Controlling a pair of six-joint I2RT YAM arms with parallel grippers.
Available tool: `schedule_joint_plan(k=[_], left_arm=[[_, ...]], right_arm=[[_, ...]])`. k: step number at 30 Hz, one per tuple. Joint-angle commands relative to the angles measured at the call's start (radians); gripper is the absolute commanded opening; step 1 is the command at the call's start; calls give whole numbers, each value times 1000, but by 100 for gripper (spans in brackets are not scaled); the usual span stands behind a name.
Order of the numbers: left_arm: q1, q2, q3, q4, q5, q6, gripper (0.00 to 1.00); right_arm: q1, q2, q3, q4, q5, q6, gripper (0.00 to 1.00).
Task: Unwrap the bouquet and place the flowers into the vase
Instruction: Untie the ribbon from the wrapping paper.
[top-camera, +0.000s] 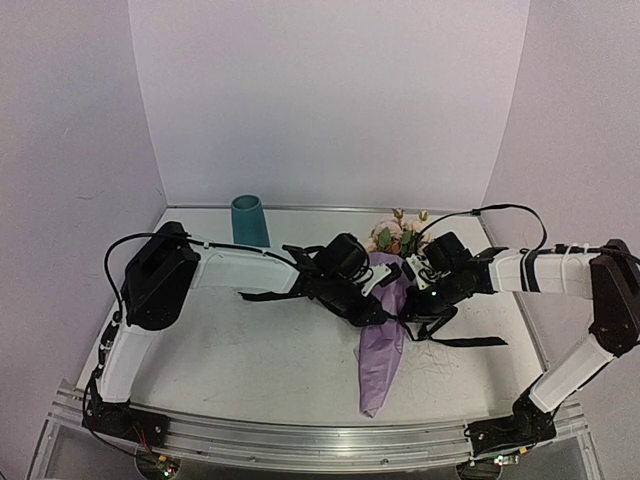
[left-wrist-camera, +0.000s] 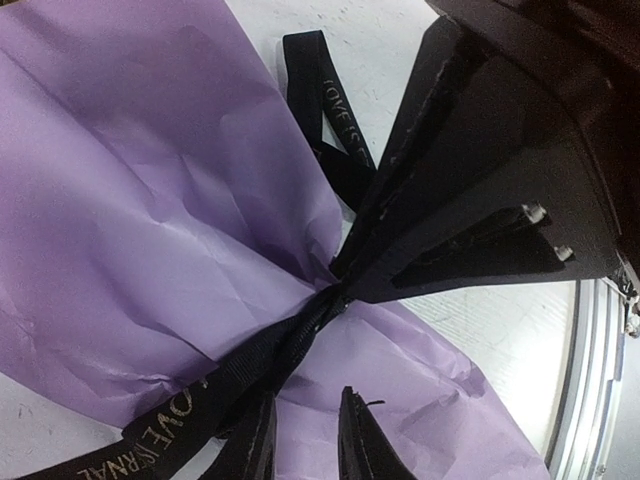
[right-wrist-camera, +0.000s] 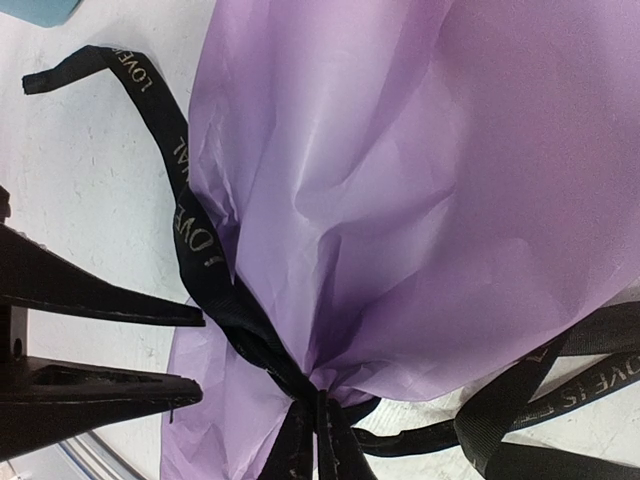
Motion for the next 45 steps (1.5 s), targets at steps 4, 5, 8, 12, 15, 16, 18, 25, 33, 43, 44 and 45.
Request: schedule_joint_plan(k=[4, 5, 8, 12, 15, 16, 18, 25, 33, 43, 44, 45], left_arm=[[-2, 15, 46, 12, -4, 30, 23], [-2, 21, 55, 11, -5, 29, 23], [-2, 41, 72, 12, -12, 28, 23], [-2, 55, 83, 14, -31, 32, 24], [-1, 68, 94, 13, -38, 38, 28], [-1, 73, 96, 13, -44, 38, 30], [-1, 78, 99, 13, -57, 38, 35], [-2, 91, 115, 14, -164, 33, 22], [-2, 34, 60, 19, -223, 20, 0], [-2, -64, -53, 38, -232, -36, 0], [-1, -74, -68, 46, -231, -46, 0], [-1, -83, -82, 54, -229, -56, 0]], right_arm=[[2, 17, 39, -35, -19, -7, 6], [2, 18, 40, -36, -20, -5, 6], [2, 18, 42, -35, -22, 0, 6], [2, 18, 43, -35, -22, 9, 5], [2, 21, 43, -35, -24, 14, 5], [2, 21, 43, -35, -24, 15, 5], [2, 21, 42, -35, -22, 17, 5], [2, 27, 43, -37, -23, 25, 5], [2, -2, 13, -43, 38, 59, 6], [2, -29, -27, -77, 111, 118, 6], [2, -33, -33, -78, 112, 121, 6], [2, -36, -38, -79, 114, 123, 6]])
